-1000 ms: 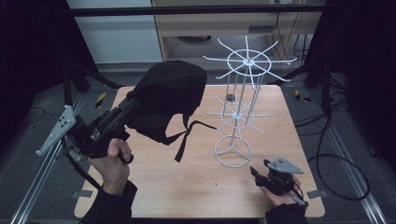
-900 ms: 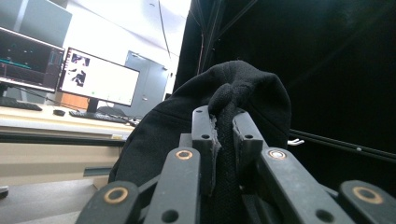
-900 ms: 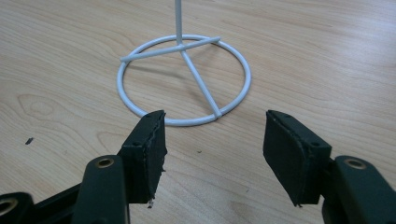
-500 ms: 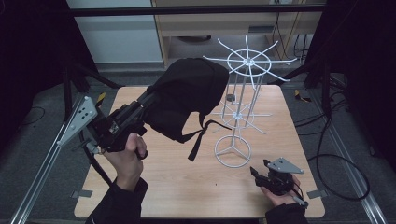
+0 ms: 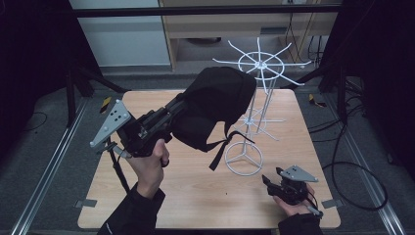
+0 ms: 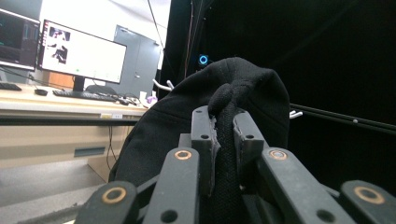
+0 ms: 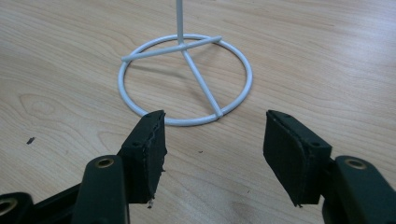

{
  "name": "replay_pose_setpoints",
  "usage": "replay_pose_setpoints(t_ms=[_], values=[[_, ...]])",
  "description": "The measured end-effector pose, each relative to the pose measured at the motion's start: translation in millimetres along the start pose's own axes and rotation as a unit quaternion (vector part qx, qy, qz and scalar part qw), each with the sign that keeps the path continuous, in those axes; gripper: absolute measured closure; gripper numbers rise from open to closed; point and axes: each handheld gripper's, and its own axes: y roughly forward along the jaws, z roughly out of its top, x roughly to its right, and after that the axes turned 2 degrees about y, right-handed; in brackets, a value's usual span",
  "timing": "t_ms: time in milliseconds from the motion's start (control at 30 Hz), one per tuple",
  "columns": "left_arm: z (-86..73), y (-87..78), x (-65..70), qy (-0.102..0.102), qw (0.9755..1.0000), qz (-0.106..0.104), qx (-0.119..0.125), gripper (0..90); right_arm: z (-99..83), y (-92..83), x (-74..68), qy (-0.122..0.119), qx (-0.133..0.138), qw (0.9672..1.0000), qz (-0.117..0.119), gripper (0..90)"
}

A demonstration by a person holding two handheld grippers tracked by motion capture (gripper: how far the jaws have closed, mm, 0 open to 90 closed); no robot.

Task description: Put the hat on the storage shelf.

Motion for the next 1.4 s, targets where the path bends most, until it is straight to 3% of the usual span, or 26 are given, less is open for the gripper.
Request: replay_pose_setpoints(t_ms=[400,733,1167,1400], values=[[-26.0,0.6,-4.8,0.004,0.9992,0.001,-0.04,79.7,-0.3,0.8,-0.5,0.001,-0.004,1.0,0.001,39.1],[-42.8,4.0,-8.8,0.014,0.997,0.01,-0.076,78.3,-0.8,1.8,-0.2,-0.004,-0.004,1.0,-0.001,38.4],[-50.3,-1.1,-13.4,0.035,0.9936,-0.004,-0.108,64.1,-1.2,1.5,-0.1,0.0,-0.005,1.0,0.0,37.7],[-55.0,-28.3,-22.4,0.046,0.9914,0.021,-0.121,46.9,-1.4,0.6,1.5,0.006,-0.002,1.0,-0.002,36.0]])
